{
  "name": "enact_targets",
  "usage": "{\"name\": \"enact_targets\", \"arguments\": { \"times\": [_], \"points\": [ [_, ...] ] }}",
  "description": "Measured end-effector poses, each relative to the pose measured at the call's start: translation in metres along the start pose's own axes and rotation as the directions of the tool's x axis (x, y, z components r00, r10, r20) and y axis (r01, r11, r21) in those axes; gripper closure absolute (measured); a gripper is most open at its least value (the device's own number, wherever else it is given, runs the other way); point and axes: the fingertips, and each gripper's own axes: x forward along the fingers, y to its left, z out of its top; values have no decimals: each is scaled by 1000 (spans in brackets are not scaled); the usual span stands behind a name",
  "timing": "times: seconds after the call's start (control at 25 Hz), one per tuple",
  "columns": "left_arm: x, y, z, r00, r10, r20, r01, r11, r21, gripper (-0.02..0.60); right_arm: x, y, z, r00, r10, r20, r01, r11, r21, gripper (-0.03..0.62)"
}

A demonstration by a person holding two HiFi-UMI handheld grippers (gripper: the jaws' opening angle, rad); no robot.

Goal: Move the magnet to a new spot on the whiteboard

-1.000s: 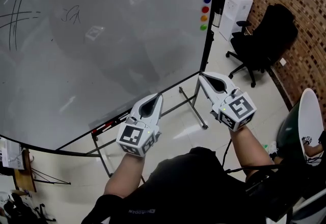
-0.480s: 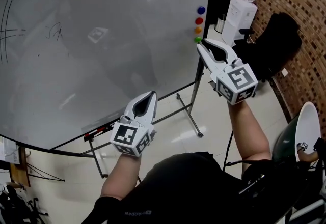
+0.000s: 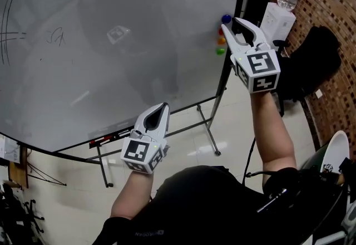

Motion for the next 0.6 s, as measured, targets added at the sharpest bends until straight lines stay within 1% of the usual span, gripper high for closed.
{"name": "enact_targets", "arguments": {
  "times": [0.2,0.4,0.6],
  "points": [
    [0,2,-5,1000,23,-8,-23,1000,-7,566,12,-1,-2,1000,2,1,-2,1000,-6,484],
    [-3,4,-9,999,32,-17,-32,999,-15,566,17,1,-3,1000,-23,-18,22,999,-30,470],
    [-11,9,-10,999,42,-17,-43,999,-18,566,18,0,-3,999,-24,-31,22,999,-34,479]
  ]
}}
